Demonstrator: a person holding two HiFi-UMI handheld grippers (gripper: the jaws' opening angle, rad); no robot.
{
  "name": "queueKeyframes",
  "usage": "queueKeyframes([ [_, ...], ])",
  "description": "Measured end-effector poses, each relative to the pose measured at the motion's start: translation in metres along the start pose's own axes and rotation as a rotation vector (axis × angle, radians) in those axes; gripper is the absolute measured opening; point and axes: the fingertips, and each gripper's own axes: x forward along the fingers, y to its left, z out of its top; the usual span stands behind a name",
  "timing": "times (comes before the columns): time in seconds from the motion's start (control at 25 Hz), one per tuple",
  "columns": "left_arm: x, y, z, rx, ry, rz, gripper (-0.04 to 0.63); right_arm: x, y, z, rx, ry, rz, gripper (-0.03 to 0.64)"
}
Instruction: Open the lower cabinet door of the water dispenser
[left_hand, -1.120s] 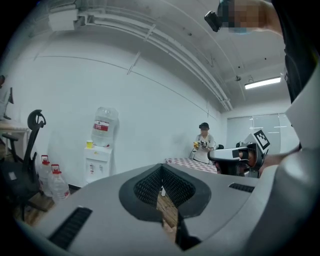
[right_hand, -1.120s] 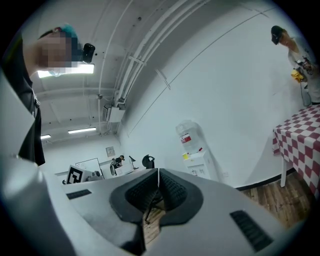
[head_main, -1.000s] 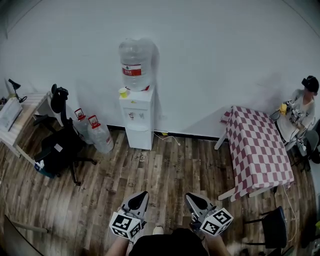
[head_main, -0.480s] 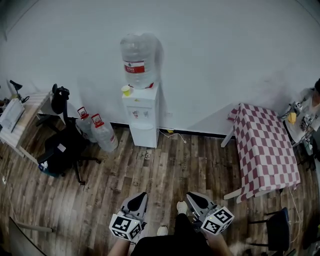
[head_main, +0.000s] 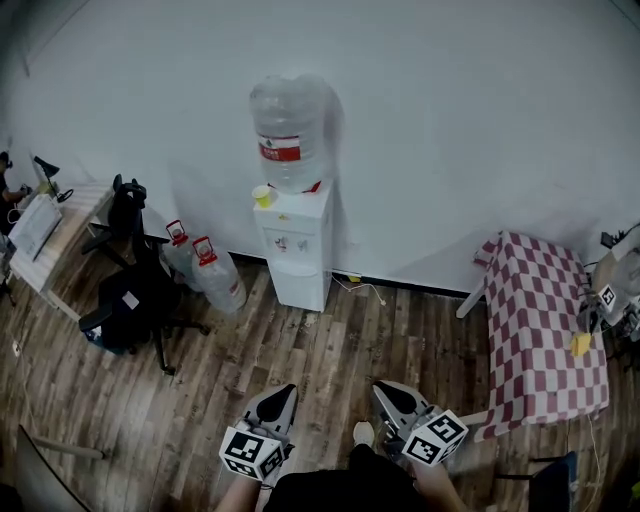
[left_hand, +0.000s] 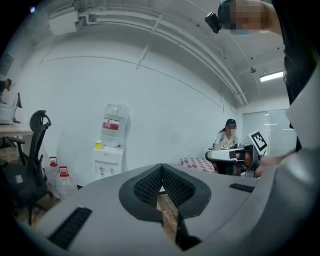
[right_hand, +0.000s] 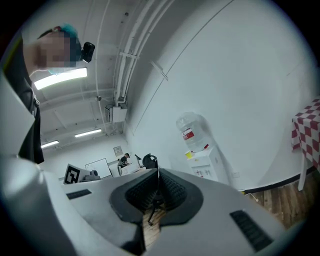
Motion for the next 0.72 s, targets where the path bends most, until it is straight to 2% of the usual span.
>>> queueKeyframes([
  [0.2,0.043,0.011,0.024,0.015,-0.039,0.062,0.014,0.023,-0.041,0.026,-0.007,0.013,0.051,0.025],
  [0.52,0.108,0.010,0.044,0.011,-0.040,0.132,0.014,0.050,-0.106,0.062,-0.014,0.052,0.122,0.024],
  [0.72,0.142,0.007,0.044,0.005,-0.025,0.171,0.014,0.057,-0.140,0.069,0.000,0.078,0.162,0.024],
])
